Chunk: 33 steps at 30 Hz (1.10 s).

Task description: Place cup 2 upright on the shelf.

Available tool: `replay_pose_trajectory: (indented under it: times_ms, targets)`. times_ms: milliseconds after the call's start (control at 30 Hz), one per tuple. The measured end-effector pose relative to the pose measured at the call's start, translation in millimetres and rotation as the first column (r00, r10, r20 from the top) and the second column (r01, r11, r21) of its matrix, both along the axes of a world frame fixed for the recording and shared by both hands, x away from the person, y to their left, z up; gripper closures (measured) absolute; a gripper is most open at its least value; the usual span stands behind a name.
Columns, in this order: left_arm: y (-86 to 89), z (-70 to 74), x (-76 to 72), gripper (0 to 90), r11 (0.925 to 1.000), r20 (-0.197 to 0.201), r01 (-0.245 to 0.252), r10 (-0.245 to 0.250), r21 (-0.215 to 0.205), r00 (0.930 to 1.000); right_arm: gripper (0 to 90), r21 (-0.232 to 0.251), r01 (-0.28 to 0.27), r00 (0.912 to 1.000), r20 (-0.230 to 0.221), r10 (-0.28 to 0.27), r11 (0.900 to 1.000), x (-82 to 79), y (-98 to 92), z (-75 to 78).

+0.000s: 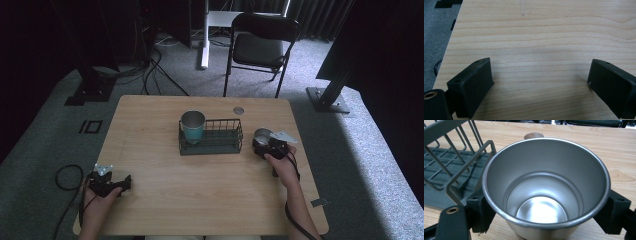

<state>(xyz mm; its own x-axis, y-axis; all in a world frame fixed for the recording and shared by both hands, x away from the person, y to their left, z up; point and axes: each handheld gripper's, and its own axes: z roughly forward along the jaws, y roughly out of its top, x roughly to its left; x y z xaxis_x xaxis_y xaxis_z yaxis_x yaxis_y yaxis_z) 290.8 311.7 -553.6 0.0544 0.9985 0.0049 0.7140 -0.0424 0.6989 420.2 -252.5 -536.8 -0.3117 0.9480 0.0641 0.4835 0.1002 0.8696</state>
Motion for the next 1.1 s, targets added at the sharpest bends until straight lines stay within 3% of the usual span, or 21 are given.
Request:
replay_pose_trajectory:
  times_ms: [467, 1100]
  targets:
    - [-0.1, 0.0, 0.0, 6.5, 1.0, 0.0, -0.001, 0.001, 0.0, 1.0, 17.2, 0.002, 0.004, 1.0, 0.001, -0.004, 1.0, -2.2, -7.5, 10.2]
    - [0.0, 0.0, 0.0, 6.5, 1.0, 0.0, 0.0, 0.0, 0.0, 1.0, 17.3, 0.011, -0.006, 0.9988, 0.048, 0.005, 1.0, -5.2, -10.2, 51.7]
